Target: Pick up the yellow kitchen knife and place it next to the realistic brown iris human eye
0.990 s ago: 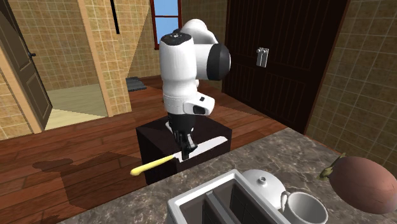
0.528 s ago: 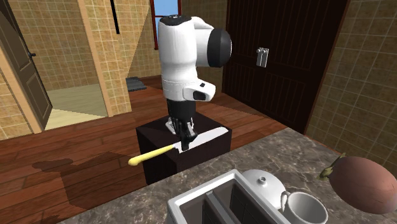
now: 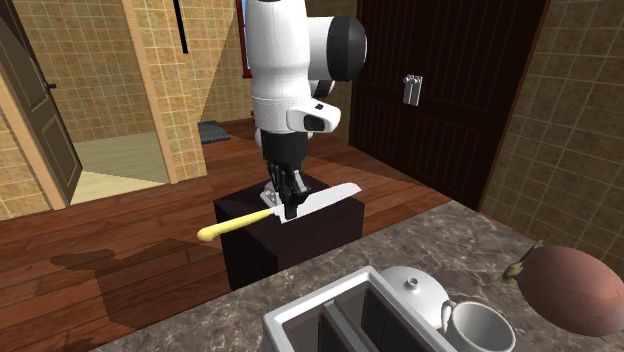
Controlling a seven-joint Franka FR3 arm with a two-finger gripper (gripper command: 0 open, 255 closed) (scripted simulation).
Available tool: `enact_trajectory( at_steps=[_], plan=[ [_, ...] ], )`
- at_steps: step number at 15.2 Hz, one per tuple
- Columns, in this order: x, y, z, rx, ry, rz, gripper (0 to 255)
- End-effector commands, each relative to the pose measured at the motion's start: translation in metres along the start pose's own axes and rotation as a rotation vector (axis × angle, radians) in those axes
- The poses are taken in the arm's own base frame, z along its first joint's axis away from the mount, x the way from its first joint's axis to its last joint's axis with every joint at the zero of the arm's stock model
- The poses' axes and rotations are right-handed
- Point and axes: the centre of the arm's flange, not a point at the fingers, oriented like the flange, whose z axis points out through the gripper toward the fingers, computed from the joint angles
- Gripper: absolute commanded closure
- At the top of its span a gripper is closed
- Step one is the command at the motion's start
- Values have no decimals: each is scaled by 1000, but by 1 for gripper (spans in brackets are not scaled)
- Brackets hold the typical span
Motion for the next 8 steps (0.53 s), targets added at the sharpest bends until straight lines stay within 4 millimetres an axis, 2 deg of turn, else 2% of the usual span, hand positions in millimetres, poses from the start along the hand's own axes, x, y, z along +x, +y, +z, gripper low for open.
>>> enact_trajectory(
  at_steps=[1,3,8],
  plan=[
    [0,-1,-11,0,0,0,255],
    [0,-1,-22,0,0,0,255],
    [66,6,-20,0,0,0,255]
  ],
)
